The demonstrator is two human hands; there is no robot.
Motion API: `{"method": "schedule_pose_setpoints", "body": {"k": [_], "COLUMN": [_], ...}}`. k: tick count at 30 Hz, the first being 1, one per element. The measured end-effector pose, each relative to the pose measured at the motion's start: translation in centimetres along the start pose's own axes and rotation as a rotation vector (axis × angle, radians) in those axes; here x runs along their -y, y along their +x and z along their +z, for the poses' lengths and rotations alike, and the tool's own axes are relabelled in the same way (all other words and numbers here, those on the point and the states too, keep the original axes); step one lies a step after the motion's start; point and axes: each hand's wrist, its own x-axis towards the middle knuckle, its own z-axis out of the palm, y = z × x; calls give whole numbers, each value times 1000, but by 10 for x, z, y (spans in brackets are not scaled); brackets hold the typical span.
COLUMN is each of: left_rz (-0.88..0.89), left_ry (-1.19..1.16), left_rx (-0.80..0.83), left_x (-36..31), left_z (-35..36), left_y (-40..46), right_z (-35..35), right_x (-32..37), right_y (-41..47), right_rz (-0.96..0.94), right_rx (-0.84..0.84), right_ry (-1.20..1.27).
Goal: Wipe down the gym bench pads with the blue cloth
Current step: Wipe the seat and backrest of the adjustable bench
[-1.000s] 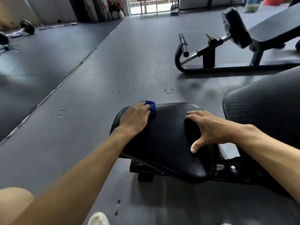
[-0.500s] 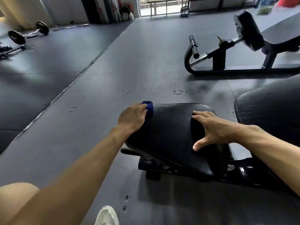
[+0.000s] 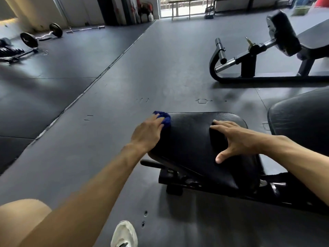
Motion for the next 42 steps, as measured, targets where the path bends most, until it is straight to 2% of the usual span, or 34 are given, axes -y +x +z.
{"method": "schedule_pose_setpoints", "body": {"k": [2,5,8,11,15,17,19,21,23,25,27,29,31,35,39,42], "left_rz": [18,175,327,430,587,488,317,174,107,143,136,118,150,239,247,261], "left_ry": [7,-16,-49,-55,44,25,24,-8,-171,-269,-340,-354,-262,-152,-109,-120], "left_rx": [14,23,-14,17,-40,-125,-125,-8,158,275,355,410,412,424,418,429], "left_x": [-22,-41,-26,-1,12,17,23,32,43,54,65,72,78,82,83,82], "left_z": [12,35,33,23,-1,-14,-25,-29,-35,-41,-45,-46,-45,-44,-43,-42], "left_y": [20,4,-36,-49,-40,-37,-38,-37,-36,-35,-34,-33,-26,-12,-2,5], "right_z": [-2,-4,-8,-13,-11,-3,6,16,32,52,70,80,82,72,46,64], "right_x": [2,3,9,26,65,99,138,175,201,217,226,225,220,211,195,201], "right_y": [3,9,12,13,10,8,11,22,43,64,76,77,70,45,53,67], "right_rz": [27,36,54,52,16,22,9,44,170,295,335,250,111,-68,23,78], "right_rx": [6,31,61,80,-50,-218,-369,-366,-317,-331,-450,-646,-767,-834,-982,-863], "right_ry": [-5,-29,-78,-168,-117,8,155,249,264,198,95,127,249,329,320,143]}}
